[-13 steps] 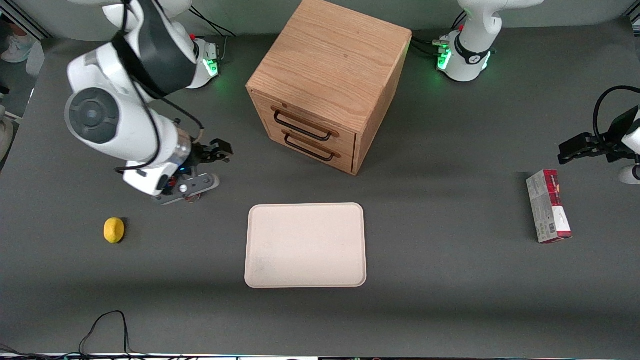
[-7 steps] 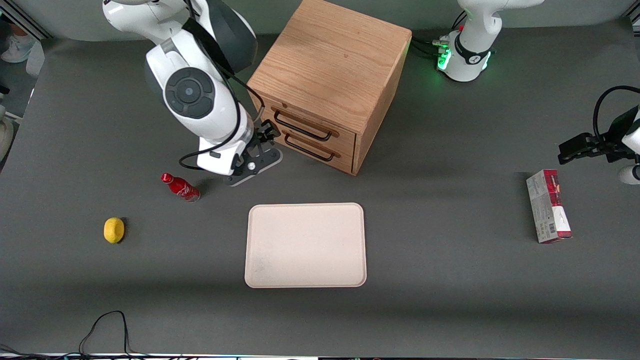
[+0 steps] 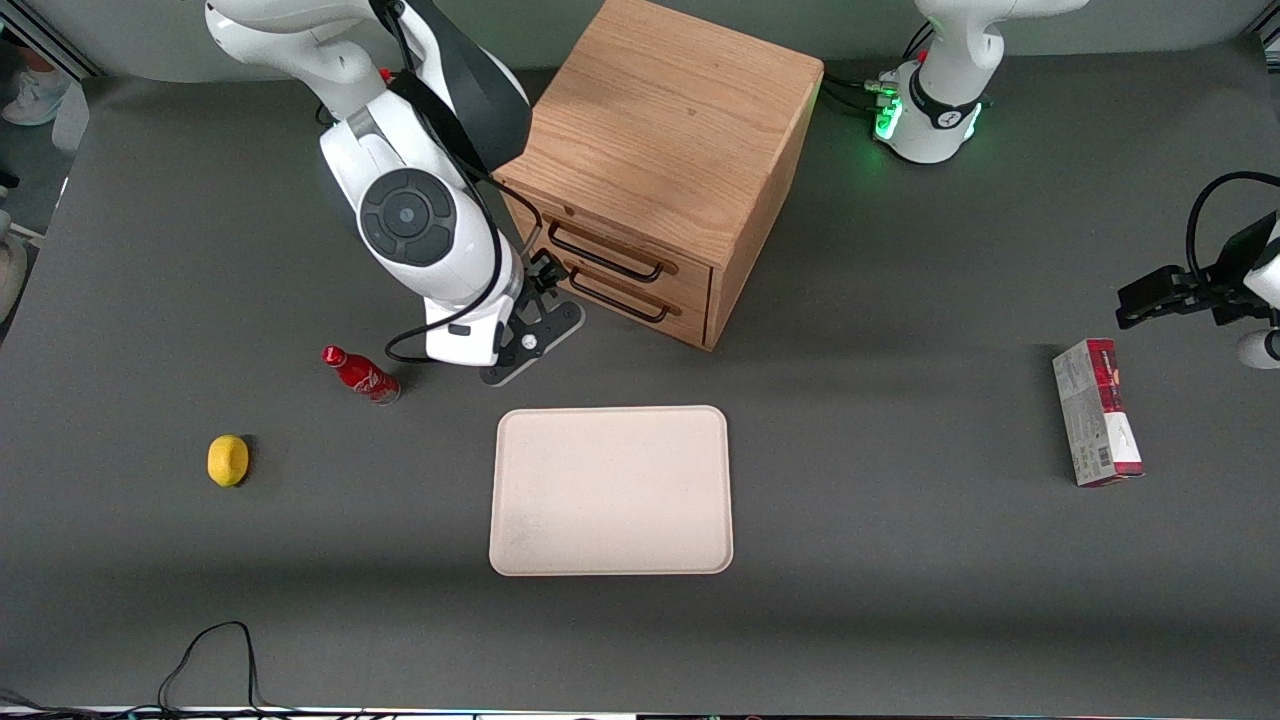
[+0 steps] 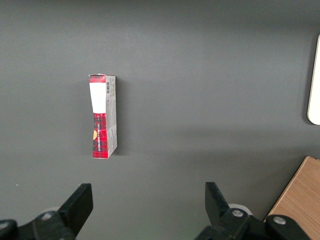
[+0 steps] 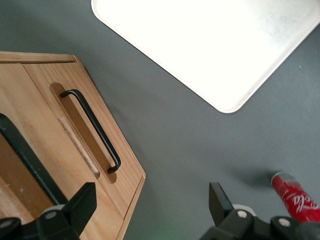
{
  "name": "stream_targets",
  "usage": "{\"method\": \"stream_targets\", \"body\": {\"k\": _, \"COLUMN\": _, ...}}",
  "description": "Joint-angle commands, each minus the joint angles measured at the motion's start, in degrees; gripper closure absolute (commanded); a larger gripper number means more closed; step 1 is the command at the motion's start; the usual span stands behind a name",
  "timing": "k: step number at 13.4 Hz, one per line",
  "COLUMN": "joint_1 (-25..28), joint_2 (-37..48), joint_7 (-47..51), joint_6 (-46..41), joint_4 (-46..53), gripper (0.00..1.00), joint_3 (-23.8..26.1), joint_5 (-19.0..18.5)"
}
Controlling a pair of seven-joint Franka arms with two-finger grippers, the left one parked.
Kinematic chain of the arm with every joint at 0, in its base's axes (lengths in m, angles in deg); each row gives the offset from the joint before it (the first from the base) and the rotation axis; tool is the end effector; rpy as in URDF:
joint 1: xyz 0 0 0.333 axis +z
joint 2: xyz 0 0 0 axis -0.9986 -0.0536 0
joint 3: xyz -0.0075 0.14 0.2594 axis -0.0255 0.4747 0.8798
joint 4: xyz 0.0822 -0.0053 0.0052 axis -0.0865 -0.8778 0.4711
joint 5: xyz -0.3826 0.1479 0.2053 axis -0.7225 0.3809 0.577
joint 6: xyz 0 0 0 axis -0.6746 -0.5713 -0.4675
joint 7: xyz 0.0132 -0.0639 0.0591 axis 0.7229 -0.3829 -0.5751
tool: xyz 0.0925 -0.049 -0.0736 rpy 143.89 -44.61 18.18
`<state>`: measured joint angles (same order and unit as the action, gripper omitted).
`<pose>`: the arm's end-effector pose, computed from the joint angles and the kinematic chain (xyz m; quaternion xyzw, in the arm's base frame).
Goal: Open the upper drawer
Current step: 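Lower the open right gripper to the upper drawer's black handle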
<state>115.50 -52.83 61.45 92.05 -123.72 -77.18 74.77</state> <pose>0.5958 0.3997 0.4044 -0.9421 -0.3163 0.1062 0.0330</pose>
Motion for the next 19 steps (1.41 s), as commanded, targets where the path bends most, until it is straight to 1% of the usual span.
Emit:
{"method": "stream_targets", "body": {"k": 1, "joint_1": 0.08, "joint_2": -1.13, "joint_7": -1.71, "joint_6": -0.01, "joint_4": 1.71, "gripper": 0.00, "joint_3": 2.04, "joint_5": 0.39}}
{"method": "stream_targets", "body": {"k": 5, "joint_1": 1.92, "joint_2": -0.60, "joint_7": -1.53, "joint_6": -0.01, "joint_4": 1.71, "gripper": 0.00, "joint_3": 2.14, "joint_5": 0.03}}
{"method": "stream_targets", "body": {"k": 7, "joint_1": 4.02, "joint_2": -0.69, "joint_7": -1.45, "joint_6": -0.01, "joint_4": 1.62, "gripper": 0.00, "joint_3": 2.14, "joint_5": -0.05}}
{"method": "stream_targets", "body": {"k": 8, "joint_1": 5.16, "joint_2": -0.69, "joint_7": -1.45, "joint_6": -0.01, "joint_4": 1.45, "gripper": 0.00, "joint_3": 2.14, "joint_5": -1.01}}
{"method": "stream_targets", "body": {"k": 10, "joint_1": 7.01, "joint_2": -0.86, "joint_7": -1.53, "joint_6": -0.10, "joint_4": 1.44, "gripper": 0.00, "joint_3": 2.14, "joint_5": -4.44}}
{"method": "stream_targets", "body": {"k": 12, "joint_1": 7.72, "joint_2": -1.04, "joint_7": -1.80, "joint_6": -0.10, "joint_4": 1.36, "gripper": 0.00, "joint_3": 2.14, "joint_5": -5.85}}
{"method": "stream_targets", "body": {"k": 16, "joint_1": 7.64, "joint_2": -1.65, "joint_7": -2.06, "joint_6": -0.01, "joint_4": 1.01, "gripper": 0.00, "joint_3": 2.14, "joint_5": -5.77}}
{"method": "stream_targets", "body": {"k": 19, "joint_1": 7.55, "joint_2": -2.97, "joint_7": -5.84, "joint_6": 0.16, "joint_4": 0.30, "gripper": 0.00, "joint_3": 2.14, "joint_5": -5.07}}
